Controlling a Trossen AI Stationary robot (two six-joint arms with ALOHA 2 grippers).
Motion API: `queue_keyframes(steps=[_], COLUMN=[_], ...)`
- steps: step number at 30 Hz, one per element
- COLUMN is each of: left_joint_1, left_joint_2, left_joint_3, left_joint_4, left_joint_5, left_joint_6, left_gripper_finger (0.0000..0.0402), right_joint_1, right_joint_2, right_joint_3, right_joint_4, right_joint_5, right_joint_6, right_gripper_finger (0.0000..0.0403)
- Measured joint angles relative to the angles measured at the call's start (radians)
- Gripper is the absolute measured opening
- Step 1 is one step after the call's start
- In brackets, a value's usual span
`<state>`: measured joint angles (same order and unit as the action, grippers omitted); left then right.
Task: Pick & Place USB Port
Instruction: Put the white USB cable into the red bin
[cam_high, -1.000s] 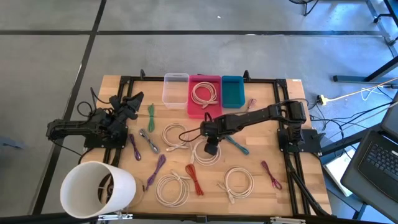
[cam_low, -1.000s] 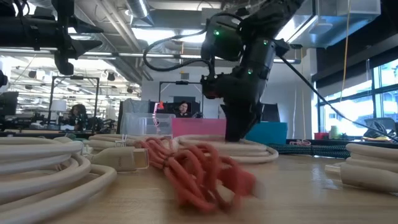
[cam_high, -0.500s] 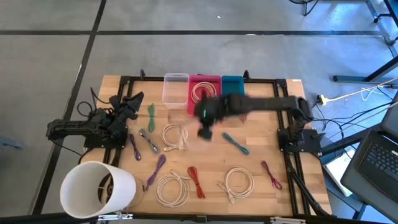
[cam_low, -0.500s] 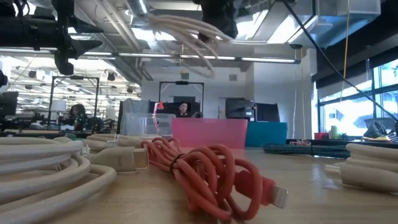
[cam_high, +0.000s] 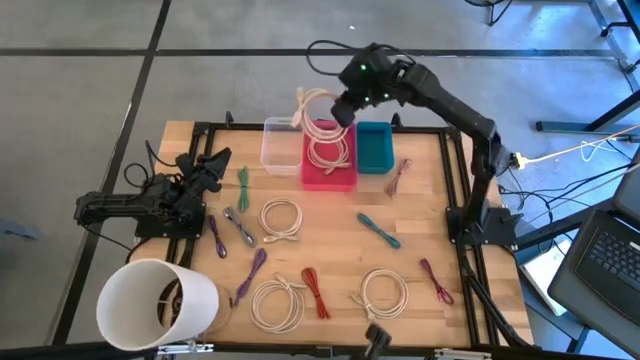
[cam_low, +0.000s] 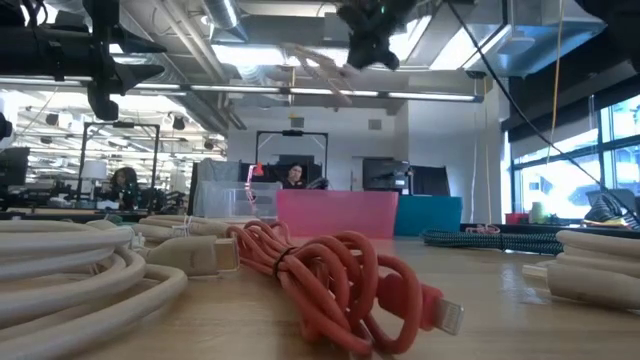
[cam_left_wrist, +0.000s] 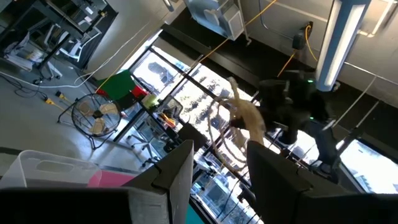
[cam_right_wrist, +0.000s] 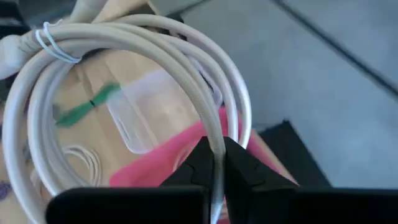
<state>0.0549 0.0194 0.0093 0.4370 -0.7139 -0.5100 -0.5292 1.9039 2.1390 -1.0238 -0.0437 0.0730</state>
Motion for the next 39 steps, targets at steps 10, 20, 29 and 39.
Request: queue_keyframes(steps=[10, 20, 29, 39], left_joint_1=[0.000, 0.000, 0.000, 0.000], left_joint_2=[0.000, 0.000, 0.000, 0.000], left_joint_3=[0.000, 0.000, 0.000, 0.000], left_joint_4=[0.000, 0.000, 0.000, 0.000], left_joint_5=[0.000, -0.001, -0.001, 0.000], left_joint_6=[0.000, 0.000, 0.000, 0.000], left_gripper_finger=[0.0143, 0.0143, 0.0143, 0.0143], right_joint_1=[-0.043, -0.052, -0.107, -0.116], right_joint_2=[0.221, 0.382, 0.480, 0.505], right_joint_3=[-0.003, -0.004, -0.004, 0.020], right_joint_4=[-0.107, -0.114, -0.095, -0.089], right_joint_5=[-0.039, 0.000, 0.004, -0.008], right_joint_6=[-0.082, -0.168, -0.185, -0.181], right_gripper_finger=[0.0014, 0.0014, 0.0014, 0.0111])
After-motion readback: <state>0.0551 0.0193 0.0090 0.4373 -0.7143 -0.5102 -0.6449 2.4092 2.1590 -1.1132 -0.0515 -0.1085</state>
